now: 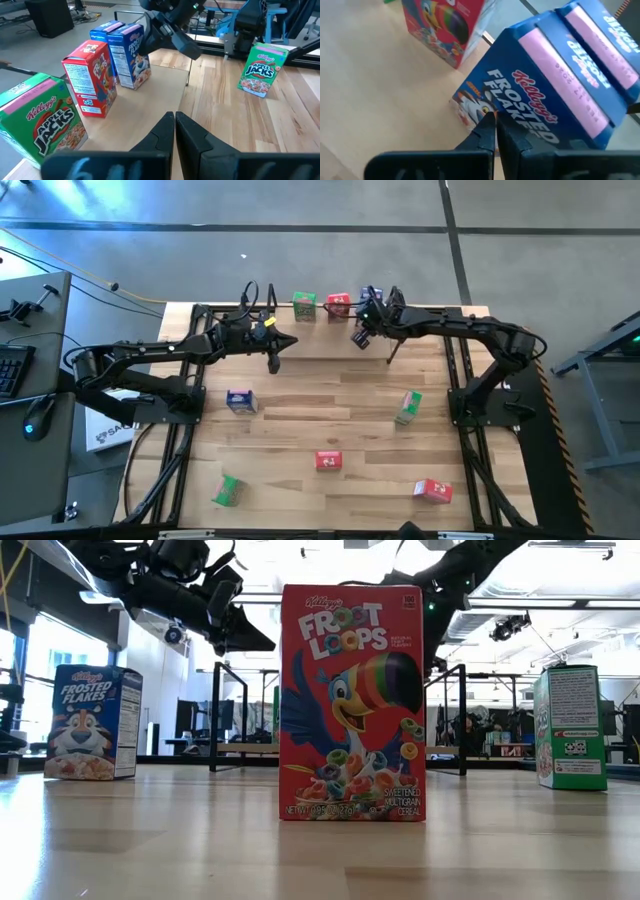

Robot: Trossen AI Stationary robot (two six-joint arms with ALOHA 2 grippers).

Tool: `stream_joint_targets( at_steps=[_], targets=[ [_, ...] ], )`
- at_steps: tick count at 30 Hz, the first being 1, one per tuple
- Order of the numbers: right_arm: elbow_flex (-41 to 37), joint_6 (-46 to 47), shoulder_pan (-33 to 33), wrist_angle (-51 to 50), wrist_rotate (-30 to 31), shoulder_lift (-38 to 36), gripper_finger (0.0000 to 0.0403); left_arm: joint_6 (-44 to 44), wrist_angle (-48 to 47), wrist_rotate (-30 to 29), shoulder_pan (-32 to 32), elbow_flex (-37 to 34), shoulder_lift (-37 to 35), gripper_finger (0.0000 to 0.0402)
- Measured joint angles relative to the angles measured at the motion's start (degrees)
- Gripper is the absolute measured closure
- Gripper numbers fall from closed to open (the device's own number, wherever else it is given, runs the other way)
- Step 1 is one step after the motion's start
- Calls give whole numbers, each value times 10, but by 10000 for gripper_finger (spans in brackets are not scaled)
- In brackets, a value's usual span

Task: Stack cereal on shelf
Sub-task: Put the top blue cereal box on the shelf aligned with the other blue cereal box, then put the top green cereal box on the shelf aligned with the other green cereal box

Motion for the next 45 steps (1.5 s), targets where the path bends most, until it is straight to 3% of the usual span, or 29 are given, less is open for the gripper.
stream_joint_targets(
  at_steps=[13, 22, 29, 35, 39, 45],
  targets=[
    [0, -18, 10, -11, 6, -8, 401, 0, -14, 0, 0, 0, 0, 394],
    [0, 26, 93, -63, 1, -120, 401, 14, -12, 33, -2, 0, 0, 394],
    [0, 187, 190, -168, -9, -190, 401, 22, -12, 34, -23, 0, 0, 394],
    [0, 390, 291, -290, -27, -201, 391, 30, -13, 35, -38, 0, 0, 394],
    [0, 564, 352, -388, -106, -201, 347, 30, -13, 35, -41, 0, 0, 394],
    [0, 781, 423, -451, -172, -200, 237, 35, -13, 35, -41, 0, 0, 394]
  ],
)
